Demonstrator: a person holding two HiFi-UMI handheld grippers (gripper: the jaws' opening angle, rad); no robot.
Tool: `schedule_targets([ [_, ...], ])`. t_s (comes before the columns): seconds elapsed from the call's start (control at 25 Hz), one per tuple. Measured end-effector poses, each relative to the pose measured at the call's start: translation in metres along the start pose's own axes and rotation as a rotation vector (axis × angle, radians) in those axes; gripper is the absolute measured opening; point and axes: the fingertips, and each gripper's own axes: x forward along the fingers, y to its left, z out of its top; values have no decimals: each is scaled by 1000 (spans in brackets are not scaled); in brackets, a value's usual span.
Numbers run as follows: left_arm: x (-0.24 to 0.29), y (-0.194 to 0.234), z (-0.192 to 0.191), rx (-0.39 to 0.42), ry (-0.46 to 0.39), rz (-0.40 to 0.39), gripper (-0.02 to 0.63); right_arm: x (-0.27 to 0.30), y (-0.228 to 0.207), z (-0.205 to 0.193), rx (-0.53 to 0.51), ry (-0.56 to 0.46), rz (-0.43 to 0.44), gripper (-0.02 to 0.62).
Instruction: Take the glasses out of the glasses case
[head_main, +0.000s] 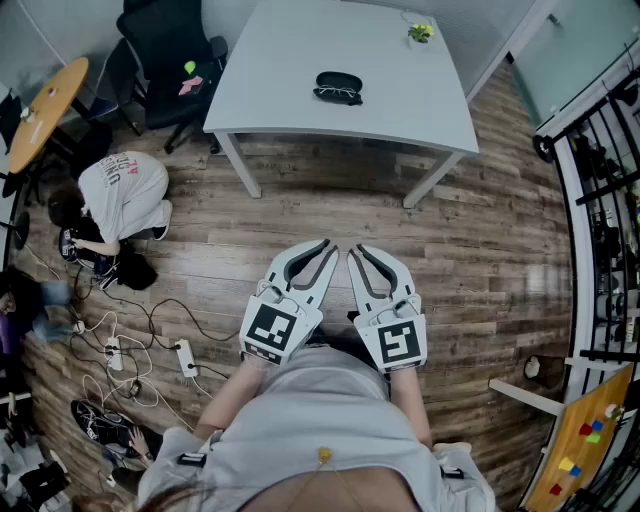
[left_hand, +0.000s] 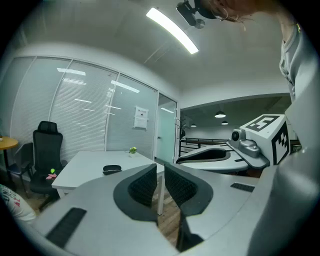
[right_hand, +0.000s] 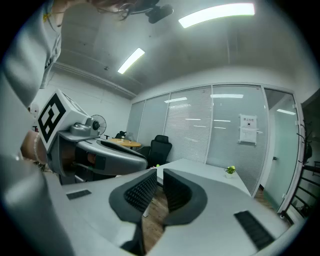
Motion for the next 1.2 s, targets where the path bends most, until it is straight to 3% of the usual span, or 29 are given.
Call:
schedule_targets([
  [0.16,-2,0,-6,-8,12,-7,97,-2,1,-3,8,-1,6,75],
  [0.72,-7,16,-19,-39,31,-9,97,17,2,-12,5,25,2,75],
  [1.2,32,81,-4,-34,17,42,97,92,-25,0,-2,8,64,75],
])
